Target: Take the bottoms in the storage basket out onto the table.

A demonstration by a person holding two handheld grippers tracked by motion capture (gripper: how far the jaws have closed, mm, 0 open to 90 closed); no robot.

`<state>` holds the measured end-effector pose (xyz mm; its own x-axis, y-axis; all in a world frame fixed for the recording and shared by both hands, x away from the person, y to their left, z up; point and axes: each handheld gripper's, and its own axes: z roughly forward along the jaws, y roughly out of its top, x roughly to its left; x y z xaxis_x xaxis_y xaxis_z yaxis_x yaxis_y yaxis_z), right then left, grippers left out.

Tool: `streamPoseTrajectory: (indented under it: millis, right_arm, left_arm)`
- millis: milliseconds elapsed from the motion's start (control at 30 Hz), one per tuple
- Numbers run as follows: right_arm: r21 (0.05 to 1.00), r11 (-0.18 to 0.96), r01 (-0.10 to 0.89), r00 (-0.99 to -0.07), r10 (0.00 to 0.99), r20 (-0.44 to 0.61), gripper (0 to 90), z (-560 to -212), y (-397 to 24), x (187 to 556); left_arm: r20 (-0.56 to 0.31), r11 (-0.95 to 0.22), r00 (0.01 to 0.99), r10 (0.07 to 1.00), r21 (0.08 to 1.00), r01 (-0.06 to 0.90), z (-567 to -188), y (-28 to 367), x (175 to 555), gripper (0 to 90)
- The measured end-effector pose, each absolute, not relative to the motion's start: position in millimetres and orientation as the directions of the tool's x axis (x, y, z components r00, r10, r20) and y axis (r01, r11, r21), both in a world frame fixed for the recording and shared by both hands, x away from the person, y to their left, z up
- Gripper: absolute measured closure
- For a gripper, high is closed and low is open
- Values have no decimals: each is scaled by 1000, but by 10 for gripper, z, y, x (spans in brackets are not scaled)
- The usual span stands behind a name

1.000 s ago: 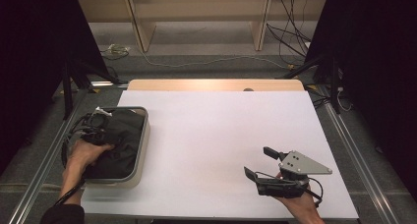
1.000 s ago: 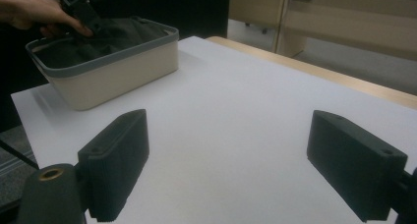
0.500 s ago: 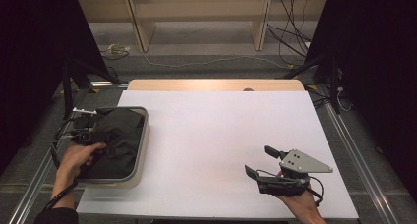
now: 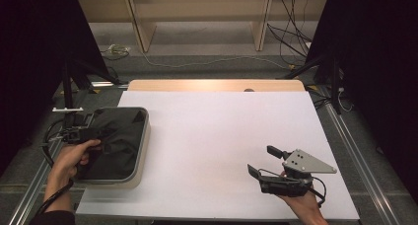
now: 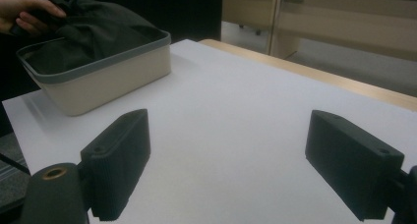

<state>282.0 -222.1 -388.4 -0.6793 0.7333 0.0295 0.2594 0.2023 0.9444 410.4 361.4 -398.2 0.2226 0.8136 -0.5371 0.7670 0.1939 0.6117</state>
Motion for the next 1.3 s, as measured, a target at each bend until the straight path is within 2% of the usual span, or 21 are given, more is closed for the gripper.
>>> streamPoseTrajectory:
  millis: [167,333,567,1000,1300]
  right_arm:
    - [944,197,264,-674,738,35,178,-3881,-2236,2823]
    - [943,198,267,-671,741,34,178,-3881,-2236,2819]
    - [943,198,269,-669,742,35,178,-3882,-2245,2824]
    - [946,193,259,-667,744,31,178,-3881,-2252,2817]
    - [945,194,263,-667,744,33,178,-3884,-2252,2812]
  left_arm:
    - [-641,322,261,721,645,694,-3792,3768,4012,690]
    - [-674,360,295,677,653,667,-3701,3800,3971,690]
    - [-669,357,333,664,676,645,-3600,3753,3959,690]
    - [-677,375,472,564,720,584,-3271,3582,3877,687]
    - [-672,373,503,543,730,573,-3188,3417,3889,686]
